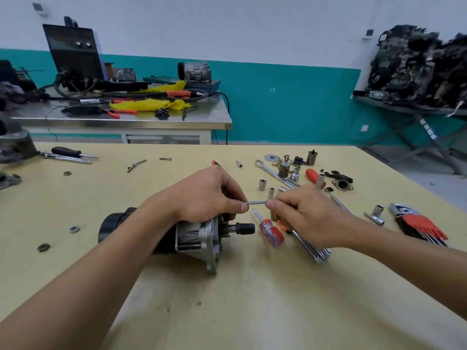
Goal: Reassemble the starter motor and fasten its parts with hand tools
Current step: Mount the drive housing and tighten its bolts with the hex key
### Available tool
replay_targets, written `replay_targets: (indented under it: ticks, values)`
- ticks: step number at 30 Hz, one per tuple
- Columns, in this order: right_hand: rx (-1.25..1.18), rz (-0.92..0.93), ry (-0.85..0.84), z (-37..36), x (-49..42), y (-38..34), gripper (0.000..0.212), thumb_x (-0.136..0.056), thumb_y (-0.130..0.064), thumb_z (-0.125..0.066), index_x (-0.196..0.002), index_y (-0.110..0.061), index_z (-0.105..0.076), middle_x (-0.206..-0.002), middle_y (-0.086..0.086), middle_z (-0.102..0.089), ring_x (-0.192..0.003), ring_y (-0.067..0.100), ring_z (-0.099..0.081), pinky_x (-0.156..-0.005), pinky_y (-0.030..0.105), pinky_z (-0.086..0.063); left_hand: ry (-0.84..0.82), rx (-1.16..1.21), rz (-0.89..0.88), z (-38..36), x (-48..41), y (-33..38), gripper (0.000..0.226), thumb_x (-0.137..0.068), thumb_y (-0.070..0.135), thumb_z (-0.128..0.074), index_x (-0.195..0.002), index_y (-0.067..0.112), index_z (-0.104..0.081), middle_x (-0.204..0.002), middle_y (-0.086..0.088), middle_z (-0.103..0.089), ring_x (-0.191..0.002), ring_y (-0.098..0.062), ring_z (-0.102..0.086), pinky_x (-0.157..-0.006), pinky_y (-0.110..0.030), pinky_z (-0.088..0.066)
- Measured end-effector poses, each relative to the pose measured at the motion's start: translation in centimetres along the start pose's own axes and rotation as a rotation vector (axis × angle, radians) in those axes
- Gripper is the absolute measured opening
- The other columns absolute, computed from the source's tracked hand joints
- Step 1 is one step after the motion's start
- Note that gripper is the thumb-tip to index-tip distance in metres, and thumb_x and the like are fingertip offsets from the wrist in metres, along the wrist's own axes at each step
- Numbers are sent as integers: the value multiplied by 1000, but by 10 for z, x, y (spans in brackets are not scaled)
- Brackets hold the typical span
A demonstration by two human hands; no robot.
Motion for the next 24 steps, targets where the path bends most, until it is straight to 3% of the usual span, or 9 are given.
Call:
replay_targets:
  ticks: [3,5,7,11,14,18,21,23,24]
  values:
    - [-638,-575,-169,-22,12,27,44,-103,-34,-51,-65,-11,-57,-44,0,-44,-35,9,-33,-33,18,-27,-8,-11,3,0,-1,0,19,-90,21,-73,-71,23,-77,-60,5,-70,-56,-6,-58,-60,-16,-46]
    - [-768,-687,-252,-27,17,25,43,-103,-33,-50,-68,-9,-56,-46,2,-44,-35,9,-31,-31,16,-23,-18,-8,3,-1,0,0,18,-90,22,-72,-73,18,-77,-59,6,-69,-56,-7,-57,-63,-18,-46]
    - [-547,-495,-267,-16,9,16,44,-103,-37,-49,-72,-8,-60,-51,2,-55,-39,11,-41,-37,19,-33,-27,-5,-1,-1,0,0,17,-90,22,-71,-77,16,-78,-59,7,-68,-57,-6,-56,-65,-22,-46]
    - [511,379,-52,12,11,-33,48,-97,-56,-45,-98,-15,-69,-81,-9,-66,-72,13,-58,-63,33,-50,-26,-3,-5,-1,1,-1,14,-91,22,-71,-81,17,-79,-60,4,-69,-57,-7,-56,-63,-20,-46]
    - [768,748,127,12,27,-46,41,-99,-39,-55,-103,-2,-72,-89,9,-70,-76,26,-65,-59,35,-53,-35,-4,-3,-2,1,-2,15,-91,22,-70,-81,17,-79,-61,3,-70,-58,-8,-56,-64,-21,-46]
    - [811,878,288,9,28,-48,26,-98,-19,-63,-94,4,-74,-77,12,-66,-65,28,-60,-52,40,-51,-44,-6,-5,-2,1,-1,17,-92,23,-70,-77,23,-78,-62,5,-70,-58,-7,-56,-66,-24,-47]
    - [740,883,283,6,26,-52,26,-97,-14,-60,-88,6,-73,-71,14,-64,-60,28,-59,-50,38,-51,-40,-9,-14,-2,0,-1,14,-91,24,-71,-81,19,-79,-64,3,-71,-59,-7,-59,-65,-24,-49]
    - [535,745,233,11,17,-49,32,-100,-17,-52,-81,0,-71,-65,6,-61,-57,21,-55,-53,31,-47,-40,3,-22,-3,0,-1,12,-90,23,-72,-81,19,-79,-65,3,-72,-60,-7,-61,-65,-22,-50]
    - [374,580,210,16,8,-42,35,-102,-20,-48,-76,-6,-67,-60,-2,-57,-54,14,-51,-53,25,-41,-41,13,-24,-3,0,-1,11,-90,22,-73,-81,20,-79,-65,4,-72,-60,-6,-62,-65,-20,-50]
Point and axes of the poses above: each hand's wrist, its own x-axis away from the middle knuckle, its own z-axis out of the back of the hand, y = z × x, the point moved 9 cm from there along -x, towards the middle knuckle
